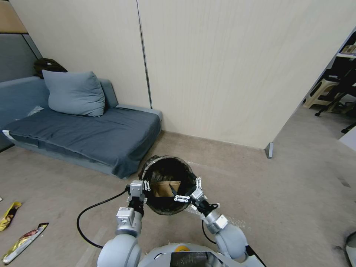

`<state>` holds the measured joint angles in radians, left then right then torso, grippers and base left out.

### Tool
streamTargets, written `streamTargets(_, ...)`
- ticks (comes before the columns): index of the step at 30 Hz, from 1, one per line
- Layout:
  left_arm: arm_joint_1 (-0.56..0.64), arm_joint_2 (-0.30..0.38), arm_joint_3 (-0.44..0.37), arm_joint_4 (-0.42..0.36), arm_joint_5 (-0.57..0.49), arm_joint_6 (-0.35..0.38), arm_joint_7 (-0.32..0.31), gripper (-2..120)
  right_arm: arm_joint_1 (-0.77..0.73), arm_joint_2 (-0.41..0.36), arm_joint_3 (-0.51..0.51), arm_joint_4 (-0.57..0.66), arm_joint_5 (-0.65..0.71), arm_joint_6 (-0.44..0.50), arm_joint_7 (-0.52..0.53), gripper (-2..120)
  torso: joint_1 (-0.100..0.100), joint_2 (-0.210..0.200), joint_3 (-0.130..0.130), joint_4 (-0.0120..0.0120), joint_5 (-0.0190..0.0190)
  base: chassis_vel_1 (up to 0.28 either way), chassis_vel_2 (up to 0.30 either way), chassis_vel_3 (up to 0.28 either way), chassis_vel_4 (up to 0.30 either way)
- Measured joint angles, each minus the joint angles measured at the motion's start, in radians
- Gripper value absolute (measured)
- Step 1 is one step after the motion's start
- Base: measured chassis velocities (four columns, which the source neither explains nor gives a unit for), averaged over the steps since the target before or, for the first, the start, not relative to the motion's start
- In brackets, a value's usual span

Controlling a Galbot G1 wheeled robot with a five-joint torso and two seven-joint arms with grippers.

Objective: Pick up the trash bin, then pick up the garbage from the floor and place it into the trash bin.

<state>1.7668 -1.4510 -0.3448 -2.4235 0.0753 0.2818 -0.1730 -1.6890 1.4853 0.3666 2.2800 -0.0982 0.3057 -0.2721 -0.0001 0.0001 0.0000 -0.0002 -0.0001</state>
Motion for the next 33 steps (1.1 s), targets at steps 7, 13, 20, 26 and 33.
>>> streamTargets(7, 0.004, 0.001, -0.013, 0.000, 0.007, 0.000, 0.001, 1, -0.076, 0.096, 0.042, 0.058, -0.038, -0.008, 0.083, 100, 0.000, 0.000, 0.000, 0.0002, -0.0001, 0.000, 0.000, 0.000, 0.000)
streamTargets(13, 0.006, 0.005, -0.020, 0.001, 0.011, -0.009, 0.006, 1, -0.119, 0.127, 0.075, 0.074, -0.061, -0.013, 0.153, 100, 0.000, 0.000, 0.000, 0.0003, 0.0001, 0.000, 0.000, 0.000, 0.000)
streamTargets(20, 0.007, 0.007, -0.020, 0.000, 0.010, -0.015, 0.004, 1, -0.147, 0.126, 0.089, 0.068, -0.063, -0.001, 0.181, 100, 0.000, 0.000, 0.000, 0.0002, 0.0000, 0.000, 0.000, 0.000, 0.000)
streamTargets(26, 0.010, 0.008, -0.020, -0.005, 0.006, -0.017, 0.001, 1, -0.148, 0.125, 0.095, 0.055, -0.060, 0.006, 0.184, 100, 0.000, 0.000, 0.000, 0.0002, 0.0001, 0.000, 0.000, 0.000, 0.000)
streamTargets(33, 0.013, 0.009, -0.021, -0.011, 0.005, -0.017, 0.001, 1, -0.146, 0.124, 0.102, 0.050, -0.055, 0.006, 0.184, 100, 0.000, 0.000, 0.000, 0.0001, 0.0001, 0.000, 0.000, 0.000, 0.000)
